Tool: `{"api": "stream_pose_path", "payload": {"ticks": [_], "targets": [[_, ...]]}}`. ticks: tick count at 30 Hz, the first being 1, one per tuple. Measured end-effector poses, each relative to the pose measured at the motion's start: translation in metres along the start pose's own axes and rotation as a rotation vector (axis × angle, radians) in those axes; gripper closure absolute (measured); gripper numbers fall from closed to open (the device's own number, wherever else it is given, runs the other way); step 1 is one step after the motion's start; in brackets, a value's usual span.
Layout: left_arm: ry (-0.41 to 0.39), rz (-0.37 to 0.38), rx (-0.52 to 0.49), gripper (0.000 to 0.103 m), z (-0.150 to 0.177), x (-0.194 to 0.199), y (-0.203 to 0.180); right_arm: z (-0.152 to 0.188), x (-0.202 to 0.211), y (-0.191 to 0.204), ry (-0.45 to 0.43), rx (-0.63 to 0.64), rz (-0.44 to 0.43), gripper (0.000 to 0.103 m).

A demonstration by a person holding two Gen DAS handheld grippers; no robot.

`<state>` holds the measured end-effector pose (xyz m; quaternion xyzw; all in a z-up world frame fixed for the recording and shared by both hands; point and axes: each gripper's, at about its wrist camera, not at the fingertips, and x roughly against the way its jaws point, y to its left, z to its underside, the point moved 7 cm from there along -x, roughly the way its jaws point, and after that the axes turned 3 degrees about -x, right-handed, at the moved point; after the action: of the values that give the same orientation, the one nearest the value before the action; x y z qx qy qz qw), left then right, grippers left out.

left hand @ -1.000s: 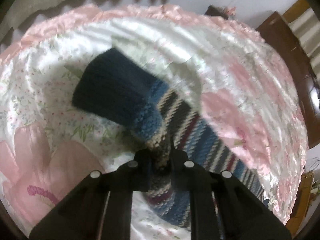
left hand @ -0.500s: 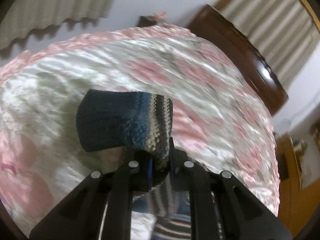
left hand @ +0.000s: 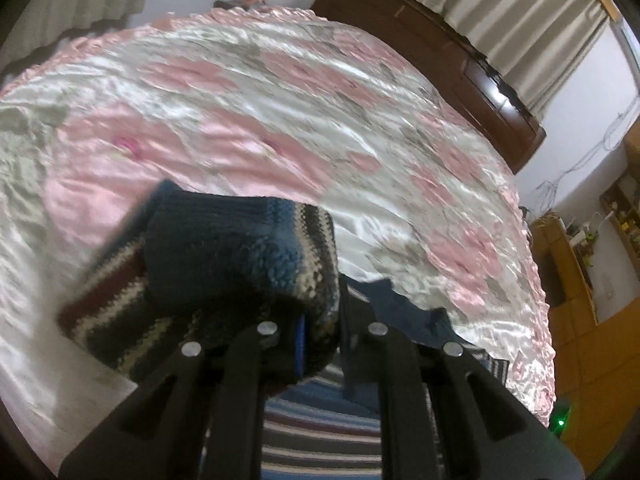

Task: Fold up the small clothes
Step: 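Fold the held sleeve over the sweater body and open the left gripper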

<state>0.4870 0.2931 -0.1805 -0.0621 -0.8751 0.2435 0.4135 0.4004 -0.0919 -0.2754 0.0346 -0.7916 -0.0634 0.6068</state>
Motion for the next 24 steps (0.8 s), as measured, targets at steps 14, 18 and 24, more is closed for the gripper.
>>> {"api": "stream_pose_path", "payload": {"ticks": [14, 18, 24], "targets": [[0.16, 0.03, -0.145, 0.091, 0.088, -0.066, -0.077, 0.004, -0.008, -0.006, 0.007, -0.011, -0.015, 0.032], [0.243, 0.006, -0.201, 0.079, 0.109, -0.085, -0.076, 0.004, -0.013, -0.006, 0.017, -0.011, -0.004, 0.03], [0.357, 0.045, -0.226, 0.043, 0.127, -0.076, -0.069, 0.003, -0.022, -0.003, 0.029, 0.006, 0.012, 0.026]]}}
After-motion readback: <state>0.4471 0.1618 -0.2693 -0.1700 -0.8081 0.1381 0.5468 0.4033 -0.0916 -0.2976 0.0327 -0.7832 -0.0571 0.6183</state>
